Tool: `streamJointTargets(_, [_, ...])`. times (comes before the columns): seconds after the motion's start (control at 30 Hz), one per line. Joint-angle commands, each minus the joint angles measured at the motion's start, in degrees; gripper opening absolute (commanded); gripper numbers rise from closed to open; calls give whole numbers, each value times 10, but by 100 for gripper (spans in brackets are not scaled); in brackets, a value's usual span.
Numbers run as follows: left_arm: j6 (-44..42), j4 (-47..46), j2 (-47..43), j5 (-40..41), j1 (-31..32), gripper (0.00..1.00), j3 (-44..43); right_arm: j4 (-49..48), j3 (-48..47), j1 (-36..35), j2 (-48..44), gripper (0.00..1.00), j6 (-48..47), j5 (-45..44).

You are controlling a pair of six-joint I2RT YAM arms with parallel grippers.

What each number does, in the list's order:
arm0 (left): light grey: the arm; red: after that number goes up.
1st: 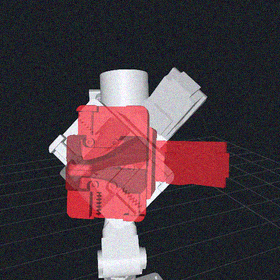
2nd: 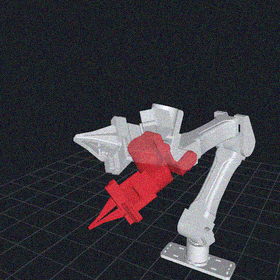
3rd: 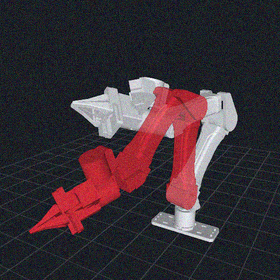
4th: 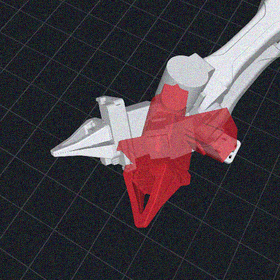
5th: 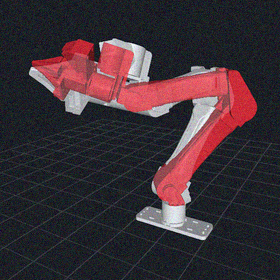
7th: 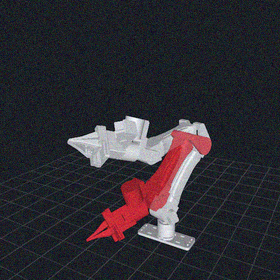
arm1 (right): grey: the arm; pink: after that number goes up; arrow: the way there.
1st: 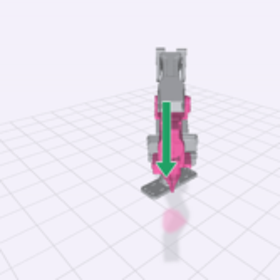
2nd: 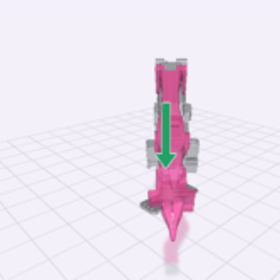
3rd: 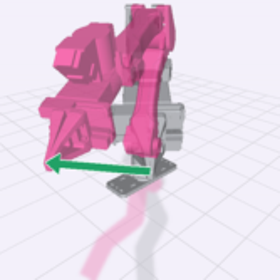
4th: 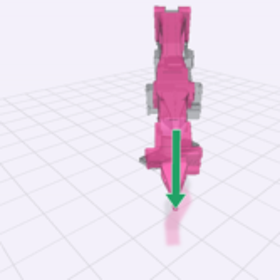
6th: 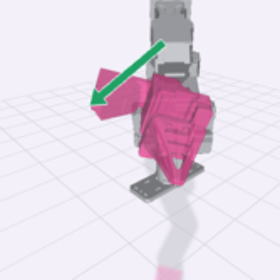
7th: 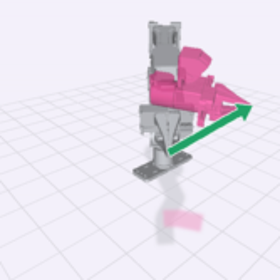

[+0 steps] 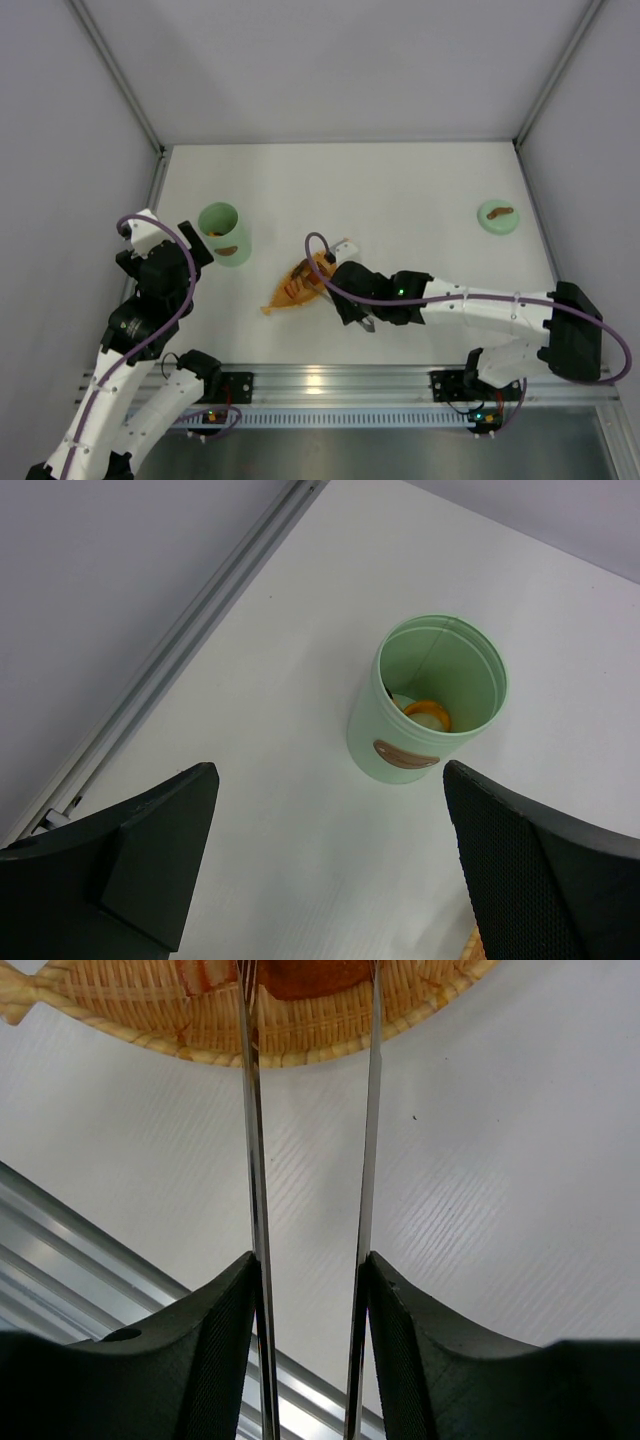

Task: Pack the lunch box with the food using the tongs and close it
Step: Pick up the fake food from the plate.

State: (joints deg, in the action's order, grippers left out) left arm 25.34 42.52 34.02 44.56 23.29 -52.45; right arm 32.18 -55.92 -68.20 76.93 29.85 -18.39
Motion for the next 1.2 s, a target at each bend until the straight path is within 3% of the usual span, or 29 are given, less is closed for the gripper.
streamJointTargets(0.0, [-7, -7, 3, 7, -1, 99, 4, -22, -32, -4, 6, 45, -27, -1])
streamJointTargets(0.57, [-6, -6, 3, 7, -1, 99, 3, 105, -101, -4, 31, 47, 10, -50])
streamJointTargets(1.17, [-6, -6, -4, 7, -1, 99, 3, 122, -126, -9, 69, 47, 89, -8])
